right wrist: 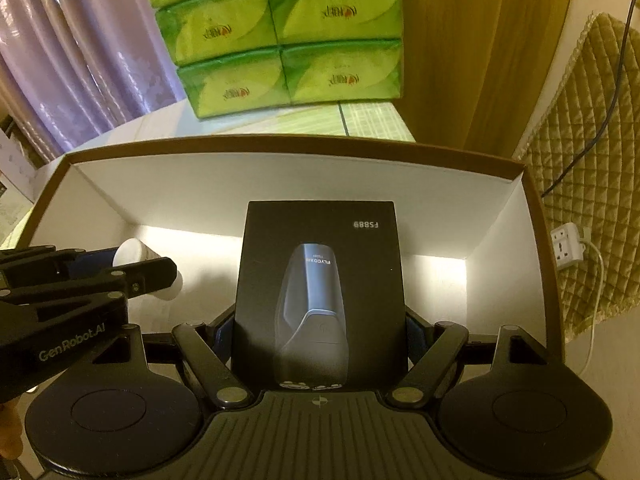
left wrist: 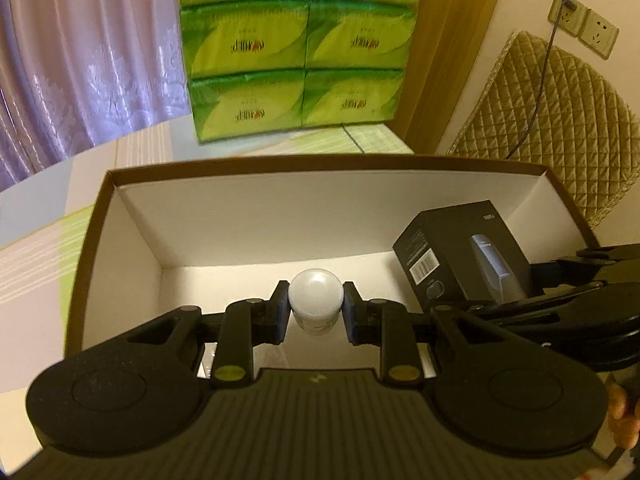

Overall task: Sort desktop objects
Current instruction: 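Carry the white jar and black box over into the brown box, then open the left gripper to release the jar while the right releases the black box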

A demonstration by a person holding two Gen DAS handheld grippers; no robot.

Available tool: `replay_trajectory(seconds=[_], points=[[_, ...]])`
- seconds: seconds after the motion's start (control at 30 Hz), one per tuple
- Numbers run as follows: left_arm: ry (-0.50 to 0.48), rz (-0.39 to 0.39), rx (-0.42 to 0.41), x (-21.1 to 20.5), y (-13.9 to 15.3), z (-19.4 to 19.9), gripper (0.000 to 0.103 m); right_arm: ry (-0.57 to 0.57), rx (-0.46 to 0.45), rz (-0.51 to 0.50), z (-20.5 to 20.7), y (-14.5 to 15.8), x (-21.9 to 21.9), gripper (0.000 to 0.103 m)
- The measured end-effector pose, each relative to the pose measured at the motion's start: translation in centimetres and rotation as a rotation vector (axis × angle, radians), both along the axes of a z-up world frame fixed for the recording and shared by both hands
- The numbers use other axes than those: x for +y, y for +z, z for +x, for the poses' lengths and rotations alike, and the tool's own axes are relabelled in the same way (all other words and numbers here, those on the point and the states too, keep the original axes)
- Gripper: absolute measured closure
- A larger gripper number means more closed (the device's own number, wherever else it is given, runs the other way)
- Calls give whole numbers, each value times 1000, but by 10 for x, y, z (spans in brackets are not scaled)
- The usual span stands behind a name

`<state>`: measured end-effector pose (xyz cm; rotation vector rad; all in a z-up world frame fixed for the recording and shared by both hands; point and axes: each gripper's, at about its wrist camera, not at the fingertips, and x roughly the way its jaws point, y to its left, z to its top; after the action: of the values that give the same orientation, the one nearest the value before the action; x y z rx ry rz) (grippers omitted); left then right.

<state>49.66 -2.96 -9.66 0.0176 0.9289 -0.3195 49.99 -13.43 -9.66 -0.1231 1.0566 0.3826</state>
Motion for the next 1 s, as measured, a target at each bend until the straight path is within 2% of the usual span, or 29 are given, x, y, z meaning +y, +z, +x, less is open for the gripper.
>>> replay_trajectory(seconds=[0.13, 0.2, 0.5, 0.73, 0.87, 0.97, 1.0], points=[[13, 6, 20, 0, -5, 5, 79, -3, 10, -5, 2, -3, -1, 27], [24, 0, 27, 2, -6, 6, 73, -1, 13, -4, 2, -3, -2, 27], [35, 22, 18, 6, -2, 4, 68, 10, 22, 3, 4, -5, 6, 27], [41, 29, 6, 10, 8, -3, 62, 59, -12, -5, -3, 10, 8, 25], [38, 40, -13, 13, 17, -14, 50, 64, -22, 0, -12, 16, -2, 15], [31, 38, -21, 14, 23, -24, 48, 76, -19, 36, -23, 22, -11, 12], [31, 39, -22, 14, 25, -28, 42, 75, -23, 39, -27, 25, -12, 9]])
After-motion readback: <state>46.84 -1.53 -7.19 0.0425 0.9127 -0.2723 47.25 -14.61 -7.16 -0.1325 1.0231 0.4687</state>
